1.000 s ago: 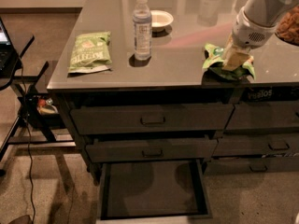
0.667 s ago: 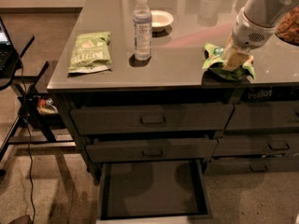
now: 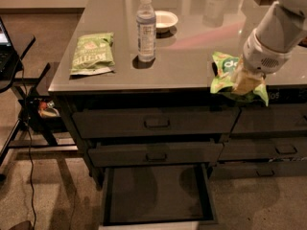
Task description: Place green rice chip bag into bottom drawer
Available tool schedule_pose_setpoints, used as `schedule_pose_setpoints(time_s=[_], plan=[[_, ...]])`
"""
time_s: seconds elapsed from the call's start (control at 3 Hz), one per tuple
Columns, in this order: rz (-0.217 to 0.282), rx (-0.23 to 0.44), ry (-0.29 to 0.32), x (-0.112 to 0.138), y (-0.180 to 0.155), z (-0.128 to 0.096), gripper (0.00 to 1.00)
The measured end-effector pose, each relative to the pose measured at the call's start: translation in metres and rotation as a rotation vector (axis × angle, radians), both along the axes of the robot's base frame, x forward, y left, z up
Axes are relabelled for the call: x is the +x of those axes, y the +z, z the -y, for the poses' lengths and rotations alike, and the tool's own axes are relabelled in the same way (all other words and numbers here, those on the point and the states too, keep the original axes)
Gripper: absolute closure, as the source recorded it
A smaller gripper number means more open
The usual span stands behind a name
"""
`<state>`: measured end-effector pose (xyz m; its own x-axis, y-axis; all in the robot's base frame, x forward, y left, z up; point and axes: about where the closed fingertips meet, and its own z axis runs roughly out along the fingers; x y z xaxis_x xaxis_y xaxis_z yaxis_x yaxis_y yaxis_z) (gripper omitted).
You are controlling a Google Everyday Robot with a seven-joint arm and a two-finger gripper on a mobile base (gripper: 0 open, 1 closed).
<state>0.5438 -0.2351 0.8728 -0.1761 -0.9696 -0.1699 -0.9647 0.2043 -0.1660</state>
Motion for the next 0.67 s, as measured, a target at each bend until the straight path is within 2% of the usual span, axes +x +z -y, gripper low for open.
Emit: schedule_pose_setpoints(time_s=[0.33, 0.67], plan=[[-0.043, 0.020, -0.015, -0.040, -0.014, -0.008, 1.00], [-0.092, 0.065, -0.009, -0.077, -0.024, -0.026, 1.00]])
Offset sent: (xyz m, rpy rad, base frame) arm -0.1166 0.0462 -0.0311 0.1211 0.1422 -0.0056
